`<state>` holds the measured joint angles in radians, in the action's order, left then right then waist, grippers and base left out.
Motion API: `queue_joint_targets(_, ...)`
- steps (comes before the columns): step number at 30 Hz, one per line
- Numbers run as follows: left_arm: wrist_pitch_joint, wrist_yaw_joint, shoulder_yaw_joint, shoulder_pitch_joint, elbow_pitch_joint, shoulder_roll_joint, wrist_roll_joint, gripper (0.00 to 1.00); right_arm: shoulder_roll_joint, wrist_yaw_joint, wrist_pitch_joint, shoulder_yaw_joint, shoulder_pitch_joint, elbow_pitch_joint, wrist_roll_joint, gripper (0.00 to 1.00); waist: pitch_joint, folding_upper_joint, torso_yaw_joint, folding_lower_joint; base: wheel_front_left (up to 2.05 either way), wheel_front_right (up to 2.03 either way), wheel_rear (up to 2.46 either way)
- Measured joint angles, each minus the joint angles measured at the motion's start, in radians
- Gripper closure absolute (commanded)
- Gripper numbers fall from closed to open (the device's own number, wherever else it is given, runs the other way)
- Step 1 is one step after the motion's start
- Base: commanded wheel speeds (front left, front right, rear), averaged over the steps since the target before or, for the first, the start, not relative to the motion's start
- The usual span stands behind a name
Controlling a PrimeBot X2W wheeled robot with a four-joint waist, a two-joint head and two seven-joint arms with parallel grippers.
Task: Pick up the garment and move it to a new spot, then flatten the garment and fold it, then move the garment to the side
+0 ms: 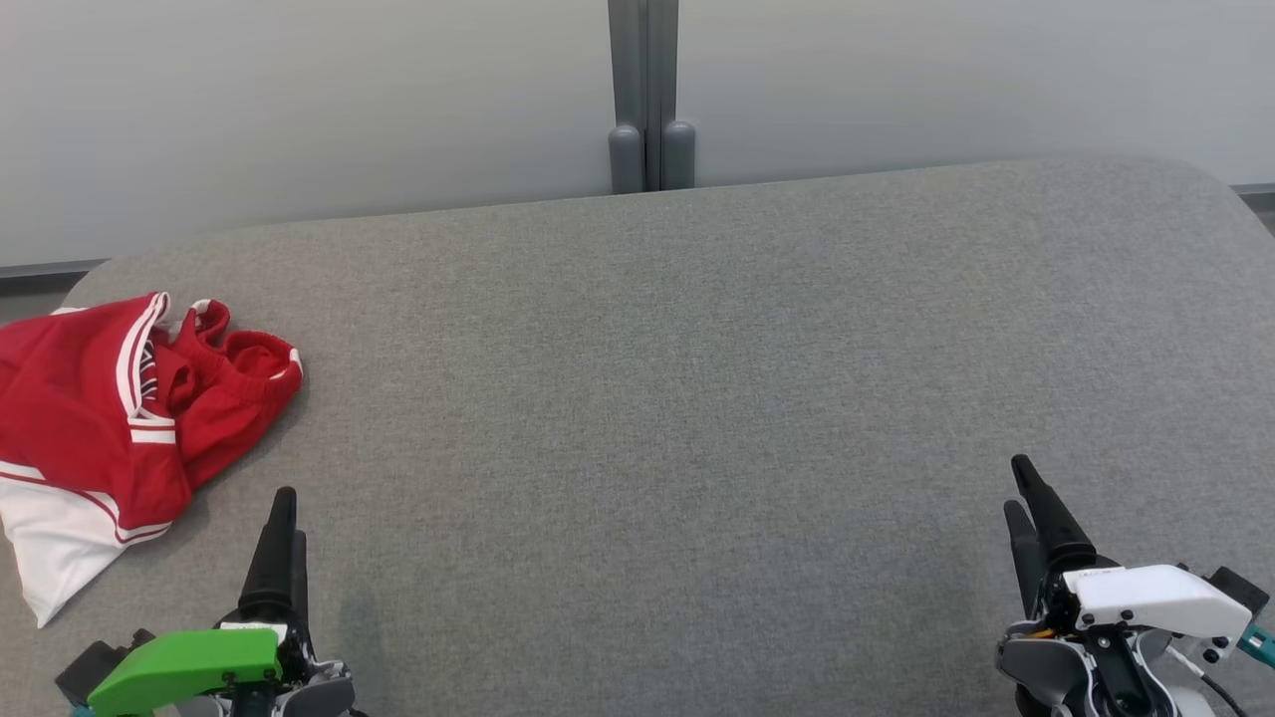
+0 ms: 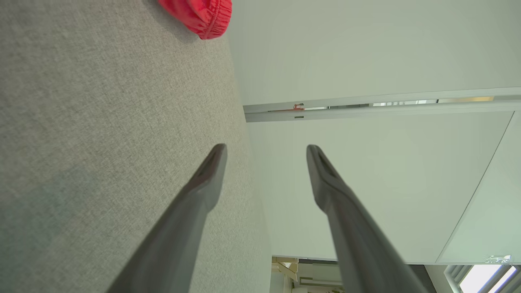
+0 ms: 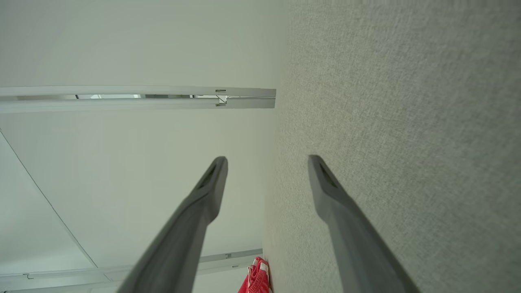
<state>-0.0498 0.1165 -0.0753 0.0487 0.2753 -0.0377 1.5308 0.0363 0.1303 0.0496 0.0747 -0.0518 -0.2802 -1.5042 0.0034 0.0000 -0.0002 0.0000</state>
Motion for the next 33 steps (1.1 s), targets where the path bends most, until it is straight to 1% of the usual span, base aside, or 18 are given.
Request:
queue_joint_targets(6, 0.027, -0.019, 0.019, -0.002, -0.017, 0.000, -0.102, 0.00, 0.000, 0.000, -0.026, -0.003, -0.002, 0.016, 0.122, 0.00, 0.002, 0.0000, 0.002, 0.0000, 0.00, 0.00, 0.00)
queue_joint_targets(7, 0.035, -0.024, 0.026, -0.002, -0.021, 0.000, -0.136, 0.00, 0.000, 0.000, -0.034, -0.005, -0.003, 0.022, 0.169, 0.00, 0.003, 0.0000, 0.002, 0.0000, 0.00, 0.00, 0.00)
queue_joint_targets(9, 0.043, -0.030, 0.036, -0.002, -0.025, -0.001, -0.184, 0.00, 0.001, 0.000, -0.043, -0.007, -0.004, 0.026, 0.220, 0.00, 0.004, 0.0000, 0.003, 0.0000, 0.00, 0.00, 0.00)
queue_joint_targets(19, 0.082, -0.064, 0.074, -0.002, -0.046, -0.006, -0.401, 0.00, 0.002, 0.000, -0.080, -0.031, -0.008, 0.051, 0.438, 0.00, 0.008, 0.0000, 0.005, 0.0000, 0.00, 0.00, 0.00)
queue_joint_targets(26, 0.106, -0.080, 0.091, -0.002, -0.059, -0.012, -0.532, 0.00, 0.003, 0.000, -0.105, -0.046, -0.014, 0.067, 0.537, 0.00, 0.012, 0.0000, 0.007, 0.0000, 0.00, 0.00, 0.00)
queue_joint_targets(33, 0.131, -0.091, 0.104, -0.003, -0.072, -0.016, -0.639, 0.00, 0.004, 0.000, -0.128, -0.057, -0.015, 0.077, 0.636, 0.00, 0.013, 0.0000, 0.009, 0.0000, 0.00, 0.00, 0.00)
